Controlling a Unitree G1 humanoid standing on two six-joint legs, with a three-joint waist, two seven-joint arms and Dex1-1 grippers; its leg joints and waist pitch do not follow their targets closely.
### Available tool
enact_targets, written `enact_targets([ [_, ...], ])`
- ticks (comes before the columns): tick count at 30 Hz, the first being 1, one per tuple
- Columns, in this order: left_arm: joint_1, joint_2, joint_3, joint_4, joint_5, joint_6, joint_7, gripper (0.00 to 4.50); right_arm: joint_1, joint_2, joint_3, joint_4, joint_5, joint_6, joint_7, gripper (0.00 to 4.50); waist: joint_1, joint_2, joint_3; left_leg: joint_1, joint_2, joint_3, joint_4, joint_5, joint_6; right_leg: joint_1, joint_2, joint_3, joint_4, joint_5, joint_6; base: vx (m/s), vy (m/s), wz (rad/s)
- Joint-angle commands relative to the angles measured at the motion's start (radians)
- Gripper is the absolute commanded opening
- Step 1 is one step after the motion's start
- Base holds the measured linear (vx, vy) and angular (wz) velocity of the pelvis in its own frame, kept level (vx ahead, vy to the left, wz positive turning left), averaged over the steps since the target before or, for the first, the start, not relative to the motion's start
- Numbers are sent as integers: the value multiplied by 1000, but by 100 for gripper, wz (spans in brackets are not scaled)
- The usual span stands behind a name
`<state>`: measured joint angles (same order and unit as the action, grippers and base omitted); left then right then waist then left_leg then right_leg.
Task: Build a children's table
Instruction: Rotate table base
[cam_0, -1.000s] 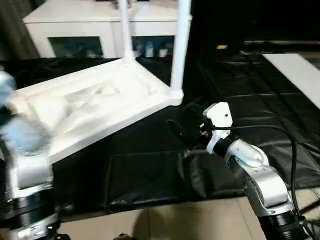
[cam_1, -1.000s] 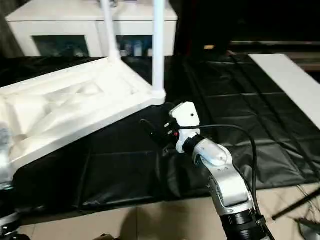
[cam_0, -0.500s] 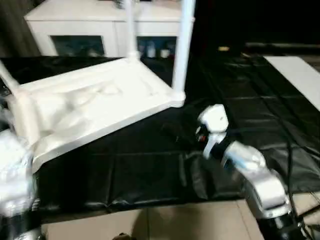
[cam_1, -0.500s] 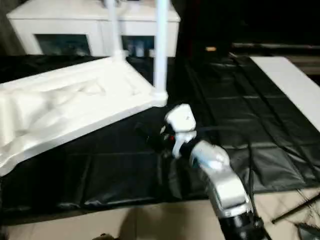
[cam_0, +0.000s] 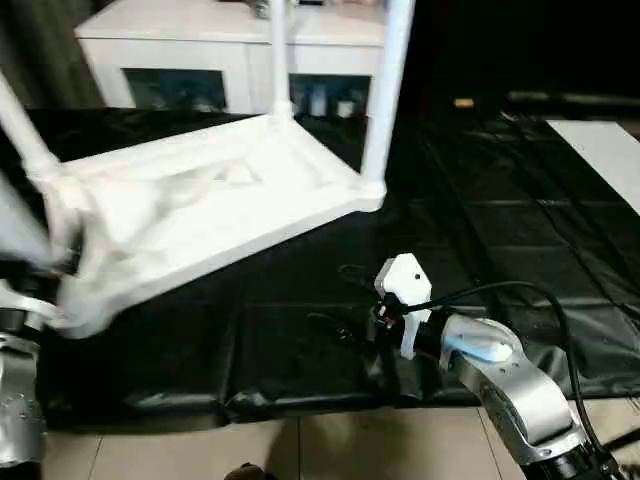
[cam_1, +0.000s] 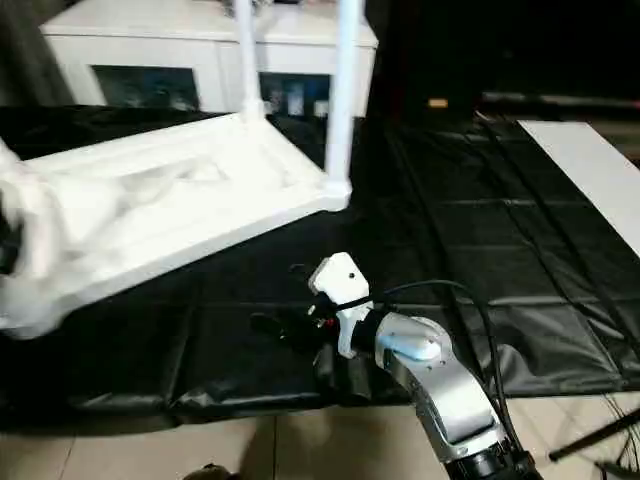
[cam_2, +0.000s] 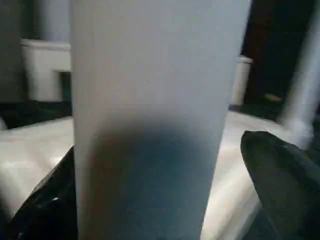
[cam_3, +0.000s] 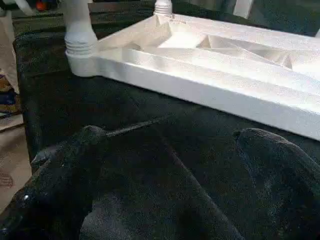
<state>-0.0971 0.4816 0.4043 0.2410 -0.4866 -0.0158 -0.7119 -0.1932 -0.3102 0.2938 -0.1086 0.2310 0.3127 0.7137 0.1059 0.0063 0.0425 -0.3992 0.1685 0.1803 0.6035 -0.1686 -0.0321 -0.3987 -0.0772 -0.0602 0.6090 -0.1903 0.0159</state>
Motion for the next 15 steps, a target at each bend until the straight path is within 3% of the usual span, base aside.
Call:
enact_targets([
  [1, -6, 19, -85, -5, 0, 52, -89, 442, -9, -17, -3, 23, -11, -10, 18, 450, -10, 19, -32, 62, 64, -48, -110, -682, -123, -18, -73, 55, -107, -558, -73, 0, 0, 0],
  [2, -6, 19, -85, -5, 0, 52, -89, 442, -9, -17, -3, 23, -11, -10, 18, 450, -11, 19, -31, 61, 64, -48, -111, -690, -123, -18, -73, 54, -110, -570, -71, 0, 0, 0],
  [3, -27, 46, -140, 5, 19, 64, -175, 442, -14, -34, -4, 51, -14, -27, 37, 450, -13, 21, -28, 58, 64, -52, -113, -707, -126, -14, -75, 51, -113, -596, -66, 0, 0, 0],
  [5, -50, 62, -203, -6, 29, 98, -252, 442, -22, -56, -20, 102, -13, -59, 67, 450, -15, 21, -28, 66, 63, -52, -112, -734, -127, -18, -74, 48, -119, -630, -60, -26, 7, -1],
  [8, -87, 64, -306, -51, 37, 159, -326, 442, -38, -95, -59, 188, -3, -104, 123, 450, -19, 29, -26, 68, 66, -53, -121, -769, -132, -6, -69, 35, -120, -598, -73, -62, 27, -5],
  [10, -119, 39, -364, -70, 52, 173, -346, 442, -50, -122, -82, 241, 3, -125, 152, 450, -27, 37, -19, 63, 71, -49, -143, -834, -137, 7, -52, 13, -111, -557, -86, -70, 46, -7],
  [11, -141, 21, -397, -73, 58, 186, -356, 442, -59, -137, -91, 275, -1, -141, 163, 450, -31, 39, -17, 60, 73, -41, -155, -857, -136, 10, -42, 2, -107, -549, -89, -69, 41, -3],
  [12, -191, -23, -452, -45, 109, 155, -353, 442, -76, -156, -107, 341, -12, -173, 171, 450, -30, 44, -13, 38, 80, -23, -191, -888, -134, 35, -19, -18, -68, -507, -95, -108, 21, 3],
  [13, -209, -39, -468, -31, 131, 134, -350, 442, -82, -161, -112, 363, -15, -183, 172, 450, -8, 51, -15, -5, 96, 14, -248, -900, -129, 81, 2, -24, 38, -407, -103, -108, 21, 3],
  [14, -215, -44, -471, -26, 134, 133, -348, 442, -84, -162, -113, 368, -15, -186, 172, 450, 22, 42, -16, -38, 103, 40, -271, -870, -112, 107, 9, -10, 111, -364, -89, -132, -32, 17],
  [15, -296, -120, -508, 60, 190, 92, -312, 442, -105, -166, -123, 441, -25, -222, 165, 450, 23, -1, -30, 15, 66, 102, -214, -642, -102, 60, 0, 49, 70, -522, -56, -67, -104, 26],
])
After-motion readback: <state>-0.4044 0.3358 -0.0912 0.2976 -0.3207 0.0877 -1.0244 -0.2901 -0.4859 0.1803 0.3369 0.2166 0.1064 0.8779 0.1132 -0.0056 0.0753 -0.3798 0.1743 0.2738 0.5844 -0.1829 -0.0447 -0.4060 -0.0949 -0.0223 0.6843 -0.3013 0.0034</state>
